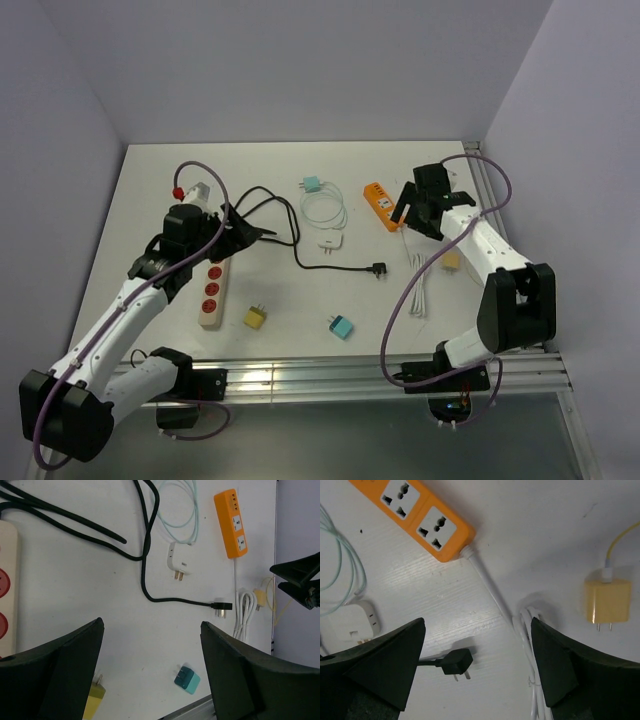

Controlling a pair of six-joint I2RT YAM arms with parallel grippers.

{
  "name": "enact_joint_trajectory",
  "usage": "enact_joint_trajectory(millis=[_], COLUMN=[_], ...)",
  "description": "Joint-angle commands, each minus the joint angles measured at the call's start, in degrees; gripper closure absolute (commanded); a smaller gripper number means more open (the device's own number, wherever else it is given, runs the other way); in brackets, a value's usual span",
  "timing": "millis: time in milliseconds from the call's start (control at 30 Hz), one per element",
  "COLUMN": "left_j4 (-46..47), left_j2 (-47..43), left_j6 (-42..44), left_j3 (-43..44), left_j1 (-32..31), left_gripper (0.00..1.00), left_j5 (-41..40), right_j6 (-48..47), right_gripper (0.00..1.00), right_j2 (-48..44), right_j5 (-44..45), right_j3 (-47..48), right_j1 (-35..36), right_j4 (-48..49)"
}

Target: Insert the plug

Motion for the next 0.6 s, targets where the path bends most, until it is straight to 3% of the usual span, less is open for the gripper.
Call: enact_joint_trajectory(millis=[0,133,233,333,567], left_j4=[0.4,0.8,0.6,0.5,0.4], left_j2=[1.9,3.4,3.7,3.6,2.9], left_j6=[2.4,2.9,2.6,2.5,2.7], left_j3=[3.8,4.4,4.8,4.9,5.2], left_j1=[-1.2,-2.0,-2.0,-2.1,-2.1], left_gripper=[0.16,0.17,0.19,0.20,0.20], left_j5=[-0.2,-0.4,0.0,-0.2,0.0], right_j6=[0.1,-5.6,-4.3,-1.1,1.4], right_gripper=[0.10,0.13,0.16,0.16,0.07], right_j2=[0.9,4.7,10.5,14.0,19.0], right_j5=[-1.7,-5.2,-4.5,-5.3,-6.8], right_j3=[3.3,6.6,14.6,16.3,17.3], right_j1=[0.1,6.1,11.5,14.0,19.9], right_j4=[1.0,2.3,-2.0,-1.5,1.6])
